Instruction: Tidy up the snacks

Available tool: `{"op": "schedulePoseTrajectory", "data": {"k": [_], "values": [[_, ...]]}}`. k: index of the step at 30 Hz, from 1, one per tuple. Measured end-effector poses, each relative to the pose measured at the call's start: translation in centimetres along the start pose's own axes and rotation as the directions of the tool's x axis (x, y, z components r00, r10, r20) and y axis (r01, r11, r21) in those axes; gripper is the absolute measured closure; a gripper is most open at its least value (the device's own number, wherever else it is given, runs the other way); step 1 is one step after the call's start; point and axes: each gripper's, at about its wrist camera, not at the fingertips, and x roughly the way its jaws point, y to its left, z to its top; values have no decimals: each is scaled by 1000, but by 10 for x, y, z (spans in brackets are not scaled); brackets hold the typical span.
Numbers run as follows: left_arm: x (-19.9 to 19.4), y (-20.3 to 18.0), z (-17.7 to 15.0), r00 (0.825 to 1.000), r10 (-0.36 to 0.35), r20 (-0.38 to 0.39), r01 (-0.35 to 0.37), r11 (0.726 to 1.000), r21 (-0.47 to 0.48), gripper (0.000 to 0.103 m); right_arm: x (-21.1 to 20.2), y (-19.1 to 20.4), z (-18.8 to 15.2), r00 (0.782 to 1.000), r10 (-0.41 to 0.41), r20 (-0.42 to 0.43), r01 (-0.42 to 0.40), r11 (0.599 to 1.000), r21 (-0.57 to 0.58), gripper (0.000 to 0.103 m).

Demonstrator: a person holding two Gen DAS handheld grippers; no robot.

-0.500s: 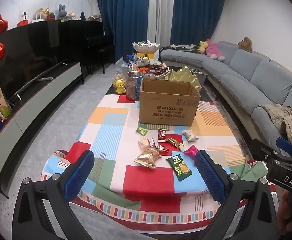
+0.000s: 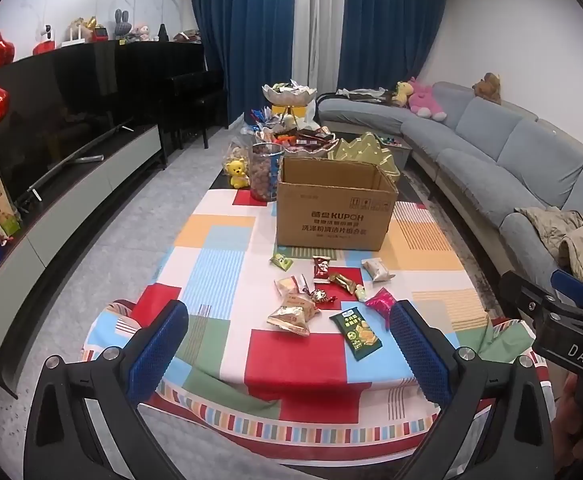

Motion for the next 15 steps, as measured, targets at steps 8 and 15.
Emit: {"op": "schedulePoseTrajectory", "data": {"k": [8,15], "values": [[-2,0,-1,1000,2,5,-2,1000,3,1,0,1,5,1000,0,3,0,1000,0,1],[-2,0,-2,1000,3,7,-3,1000,5,1,0,-1,3,1000,1,7,-1,1000,1,1]]}}
